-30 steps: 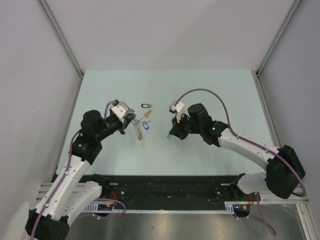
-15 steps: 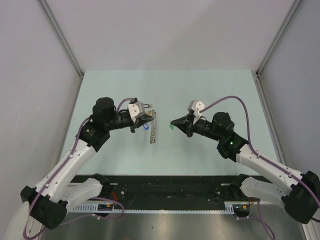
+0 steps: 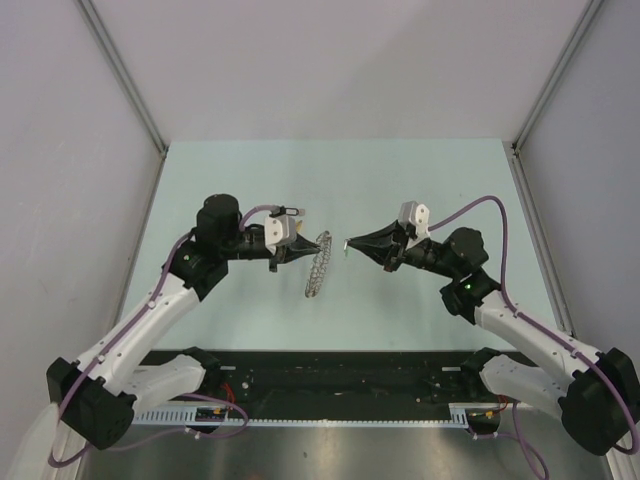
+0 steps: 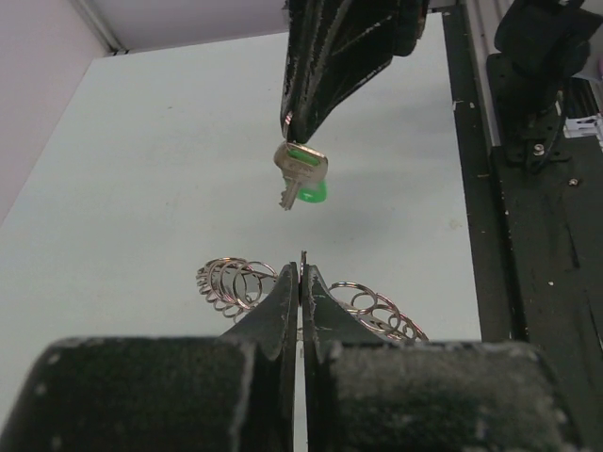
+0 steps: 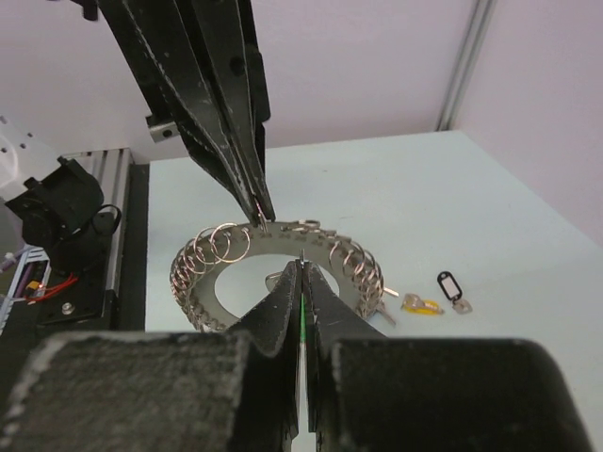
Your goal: Put the keys on the keyring
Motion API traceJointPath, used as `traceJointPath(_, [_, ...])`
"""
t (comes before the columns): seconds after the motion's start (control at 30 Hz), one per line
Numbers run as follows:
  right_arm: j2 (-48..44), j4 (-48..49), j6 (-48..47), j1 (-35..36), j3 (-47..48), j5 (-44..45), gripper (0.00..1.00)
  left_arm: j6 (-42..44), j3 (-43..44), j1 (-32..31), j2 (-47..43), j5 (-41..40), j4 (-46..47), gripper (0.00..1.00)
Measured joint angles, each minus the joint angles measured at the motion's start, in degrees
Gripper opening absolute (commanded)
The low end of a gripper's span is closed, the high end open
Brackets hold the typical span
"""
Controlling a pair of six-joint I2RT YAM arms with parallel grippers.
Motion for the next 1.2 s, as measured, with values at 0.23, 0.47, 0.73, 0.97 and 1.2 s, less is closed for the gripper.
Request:
traceJointPath(0.23, [1.2, 4.52, 0.57, -1.25, -0.09, -5.68, 0.0, -1.38, -3.5, -0.33, -1.2, 3.58, 3.91, 0.01])
traceJointPath(0.47, [4.35, 8.39, 0.92, -2.05, -0.11, -10.75, 0.0, -1.57, -5.31, -0.72, -2.4, 3.63, 6.45, 0.01])
traceJointPath(0.73, [6.51, 11.65, 1.77, -2.71, -0.15, -15.61, 0.0, -1.51, -5.79, -1.51, -2.58, 3.58, 7.28, 0.01])
traceJointPath(0.97, [8.44, 13.6, 2.34, -2.71, -0.15, -16.81, 0.0, -1.55, -6.43, -2.21, -2.58, 3.41, 7.65, 0.0])
traceJointPath(1.2, [8.83, 13.33, 1.62, -2.25, -0.15, -16.74, 0.0, -3.26, -6.93, -2.45, -2.45, 2.84, 10.01, 0.01])
